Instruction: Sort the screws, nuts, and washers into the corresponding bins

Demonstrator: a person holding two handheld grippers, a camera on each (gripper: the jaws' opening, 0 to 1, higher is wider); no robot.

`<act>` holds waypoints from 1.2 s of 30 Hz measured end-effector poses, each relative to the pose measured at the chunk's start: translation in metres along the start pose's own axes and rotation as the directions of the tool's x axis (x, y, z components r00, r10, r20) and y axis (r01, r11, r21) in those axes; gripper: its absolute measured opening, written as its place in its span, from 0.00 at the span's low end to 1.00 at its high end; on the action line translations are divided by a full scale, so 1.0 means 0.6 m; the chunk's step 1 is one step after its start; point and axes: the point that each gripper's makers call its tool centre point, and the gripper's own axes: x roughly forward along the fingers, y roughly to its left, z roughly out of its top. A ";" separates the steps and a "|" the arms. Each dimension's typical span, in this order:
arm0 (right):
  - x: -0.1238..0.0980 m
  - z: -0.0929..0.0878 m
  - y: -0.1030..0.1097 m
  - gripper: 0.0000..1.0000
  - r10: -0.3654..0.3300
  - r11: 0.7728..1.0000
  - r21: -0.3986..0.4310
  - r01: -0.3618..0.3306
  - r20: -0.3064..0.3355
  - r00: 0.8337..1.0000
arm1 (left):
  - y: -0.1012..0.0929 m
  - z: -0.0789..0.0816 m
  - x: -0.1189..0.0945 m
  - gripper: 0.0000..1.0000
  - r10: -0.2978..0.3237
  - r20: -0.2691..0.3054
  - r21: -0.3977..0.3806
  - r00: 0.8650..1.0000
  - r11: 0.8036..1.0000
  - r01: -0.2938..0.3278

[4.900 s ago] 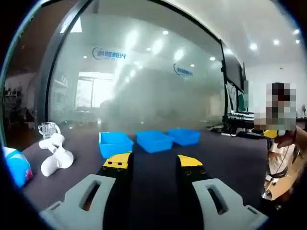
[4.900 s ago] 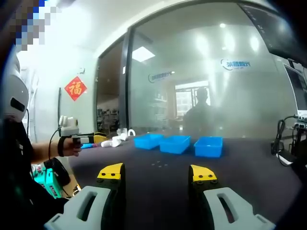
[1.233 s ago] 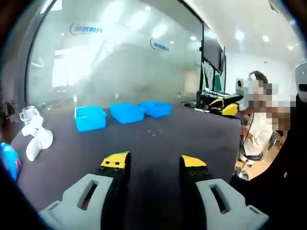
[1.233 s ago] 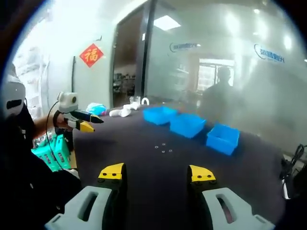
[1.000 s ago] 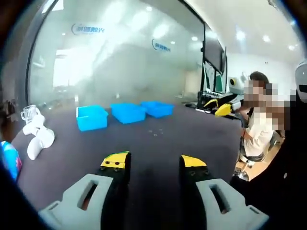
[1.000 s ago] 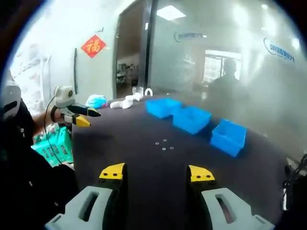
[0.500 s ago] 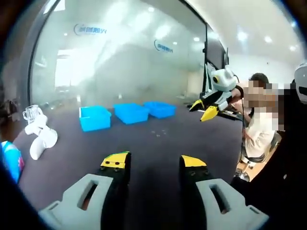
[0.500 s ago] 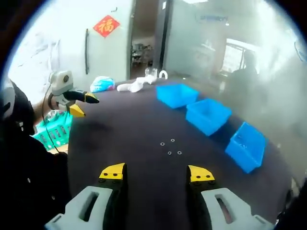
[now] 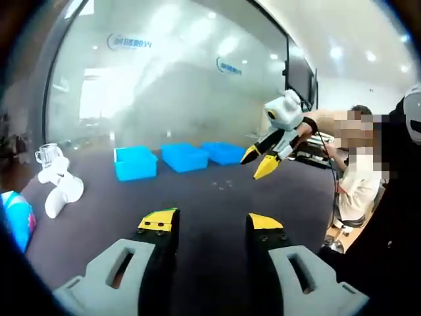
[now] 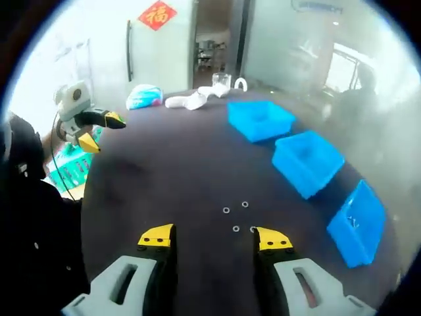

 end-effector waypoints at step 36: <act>0.102 0.001 -0.032 0.20 0.100 0.992 -0.057 -0.116 -0.235 0.967 | 0.000 -0.009 -0.024 0.40 0.005 -0.019 0.006 1.000 1.000 -0.005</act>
